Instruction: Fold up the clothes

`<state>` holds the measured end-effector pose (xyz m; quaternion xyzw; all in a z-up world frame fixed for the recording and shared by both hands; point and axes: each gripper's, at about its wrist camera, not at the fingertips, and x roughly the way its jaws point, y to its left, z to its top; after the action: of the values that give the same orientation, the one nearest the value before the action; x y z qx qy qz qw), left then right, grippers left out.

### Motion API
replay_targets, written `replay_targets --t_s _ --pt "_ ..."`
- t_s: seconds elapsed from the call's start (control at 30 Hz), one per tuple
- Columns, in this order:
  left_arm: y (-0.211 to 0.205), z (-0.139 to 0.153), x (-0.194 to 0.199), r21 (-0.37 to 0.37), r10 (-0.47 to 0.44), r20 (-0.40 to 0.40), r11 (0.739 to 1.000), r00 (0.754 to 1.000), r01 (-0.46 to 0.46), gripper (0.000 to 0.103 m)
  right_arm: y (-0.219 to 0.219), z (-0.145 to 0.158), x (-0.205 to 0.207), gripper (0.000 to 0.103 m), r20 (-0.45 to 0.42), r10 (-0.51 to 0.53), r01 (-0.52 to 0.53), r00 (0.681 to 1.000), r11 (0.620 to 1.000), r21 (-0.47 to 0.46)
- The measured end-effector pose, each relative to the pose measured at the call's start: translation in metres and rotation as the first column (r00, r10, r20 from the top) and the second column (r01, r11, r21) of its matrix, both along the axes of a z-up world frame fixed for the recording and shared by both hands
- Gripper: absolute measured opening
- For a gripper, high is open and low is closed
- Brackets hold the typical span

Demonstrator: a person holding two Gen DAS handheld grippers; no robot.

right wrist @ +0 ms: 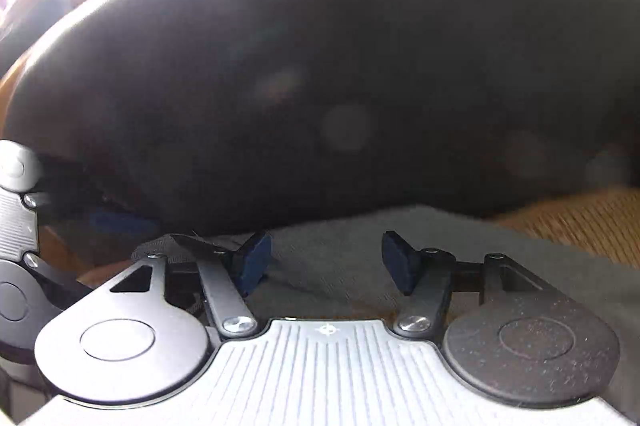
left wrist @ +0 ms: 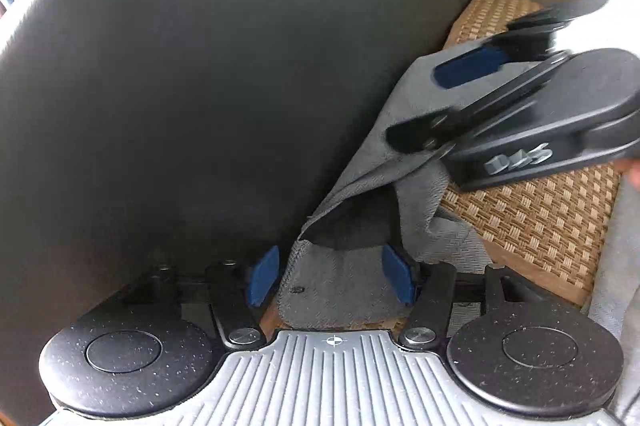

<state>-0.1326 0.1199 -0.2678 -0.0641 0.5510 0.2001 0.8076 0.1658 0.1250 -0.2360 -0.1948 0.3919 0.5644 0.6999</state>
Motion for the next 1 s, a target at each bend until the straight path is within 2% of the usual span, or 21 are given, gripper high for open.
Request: replay_targets --t_s 0.03,0.07,0.1,0.13,0.17,0.3,0.37,0.47,0.57,0.63,0.67,0.7,0.73,0.8,0.9,0.97,1.0 --pt "-0.001 0.001 -0.001 -0.006 -0.014 -0.001 1.000 1.000 0.014 0.072 0.009 -0.006 0.000 0.070 0.010 0.025 -0.025 1.000 0.999 -0.030" --pt "-0.001 0.002 -0.002 -0.014 -0.016 -0.002 1.000 1.000 0.016 0.072 0.017 -0.012 0.001 0.060 0.017 0.047 -0.046 0.999 0.996 -0.070" --pt "-0.001 0.004 -0.004 -0.023 -0.014 -0.003 1.000 1.000 0.014 0.073 0.024 -0.017 0.003 0.038 0.008 0.073 -0.072 0.997 0.991 -0.111" --pt "-0.001 0.006 -0.006 -0.031 -0.012 -0.004 0.999 1.000 0.012 0.073 0.028 -0.019 0.008 0.004 -0.014 0.083 -0.084 0.996 0.987 -0.139" --pt "0.002 0.008 -0.009 -0.057 0.002 0.001 0.998 1.000 -0.002 0.074 0.027 -0.015 0.014 0.000 -0.028 0.058 -0.061 0.998 0.989 -0.133" --pt "0.013 0.018 -0.024 -0.231 0.085 0.037 0.970 0.996 -0.075 0.074 0.003 0.026 0.045 0.000 -0.104 -0.088 0.090 0.991 0.996 0.013" --pt "0.010 0.022 -0.032 -0.313 0.110 0.043 0.945 0.993 -0.091 0.080 -0.005 0.039 0.056 0.000 -0.115 -0.115 0.119 0.987 0.992 0.030" --pt "0.002 0.018 -0.033 -0.361 0.130 0.026 0.926 0.991 -0.112 0.081 -0.009 0.046 0.062 0.001 -0.101 -0.110 0.112 0.989 0.994 0.008" --pt "-0.002 0.004 -0.019 -0.336 0.164 0.017 0.930 0.986 -0.149 0.081 -0.019 0.043 0.060 0.001 -0.096 -0.133 0.134 0.987 0.991 0.004" --pt "0.005 -0.012 -0.011 -0.351 0.200 0.001 0.917 0.980 -0.187 0.078 -0.029 0.041 0.060 0.001 -0.106 -0.163 0.164 0.981 0.986 0.003" --pt "0.008 -0.014 -0.008 -0.340 0.196 0.010 0.923 0.981 -0.181 0.061 -0.034 0.039 0.060 0.001 -0.113 -0.175 0.176 0.978 0.984 -0.002" --pt "0.010 -0.013 -0.005 -0.322 0.184 0.022 0.932 0.983 -0.168 0.029 -0.038 0.039 0.060 0.001 -0.120 -0.185 0.186 0.975 0.983 -0.006" --pt "0.012 -0.012 -0.002 -0.304 0.172 0.035 0.940 0.984 -0.154 0.015 -0.041 0.039 0.059 0.001 -0.126 -0.193 0.194 0.973 0.981 -0.008" --pt "0.018 0.009 -0.004 -0.254 0.174 0.082 0.956 0.981 -0.149 0.011 -0.046 0.040 0.058 0.001 -0.137 -0.209 0.209 0.968 0.978 -0.014" --pt "0.022 0.060 -0.013 -0.094 0.131 0.191 0.989 0.973 -0.114 0.010 -0.055 0.043 0.054 0.004 -0.154 -0.233 0.233 0.960 0.972 -0.018" --pt "0.027 0.089 -0.022 -0.045 0.128 0.244 0.992 0.961 -0.121 0.010 -0.067 0.041 0.036 0.013 -0.160 -0.246 0.245 0.956 0.969 -0.027" --pt "0.029 0.099 -0.026 -0.050 0.142 0.255 0.990 0.956 -0.133 0.010 -0.074 0.041 0.032 0.026 -0.157 -0.252 0.250 0.955 0.968 -0.029"
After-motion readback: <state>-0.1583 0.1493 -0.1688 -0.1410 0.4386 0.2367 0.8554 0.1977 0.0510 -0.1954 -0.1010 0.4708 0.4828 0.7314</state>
